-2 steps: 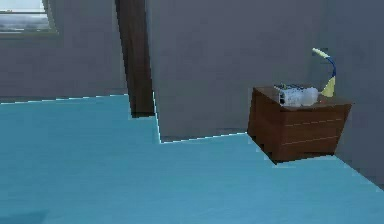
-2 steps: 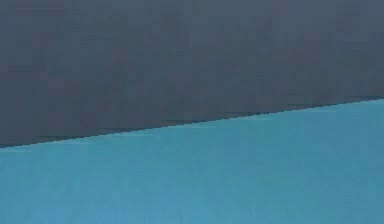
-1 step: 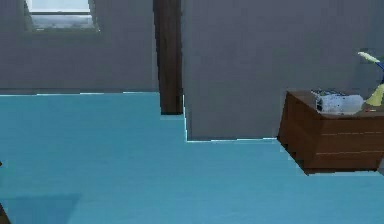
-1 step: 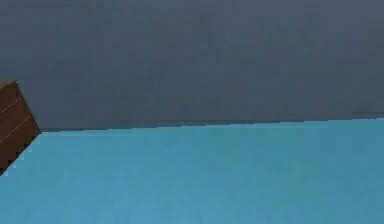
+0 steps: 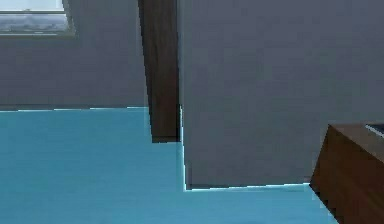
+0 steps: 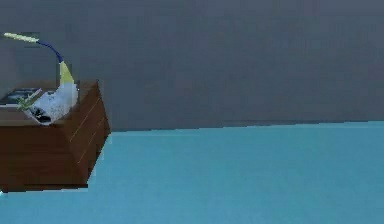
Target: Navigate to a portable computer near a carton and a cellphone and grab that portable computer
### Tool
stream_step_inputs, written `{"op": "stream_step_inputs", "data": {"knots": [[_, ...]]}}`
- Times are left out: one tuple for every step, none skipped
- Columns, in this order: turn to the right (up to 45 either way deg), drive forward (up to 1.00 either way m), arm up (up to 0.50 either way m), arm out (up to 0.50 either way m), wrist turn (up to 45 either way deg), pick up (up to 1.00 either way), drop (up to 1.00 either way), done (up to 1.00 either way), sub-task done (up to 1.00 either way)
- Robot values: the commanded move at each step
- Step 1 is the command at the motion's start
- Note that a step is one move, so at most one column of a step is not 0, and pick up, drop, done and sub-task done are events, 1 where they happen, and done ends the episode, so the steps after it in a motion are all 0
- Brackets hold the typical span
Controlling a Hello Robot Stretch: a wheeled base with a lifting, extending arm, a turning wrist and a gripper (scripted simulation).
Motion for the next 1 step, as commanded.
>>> {"op": "stream_step_inputs", "data": {"knots": [[-45.0,0.0,0.0,0.0,0.0,0.0,0.0,0.0,0.0]]}}
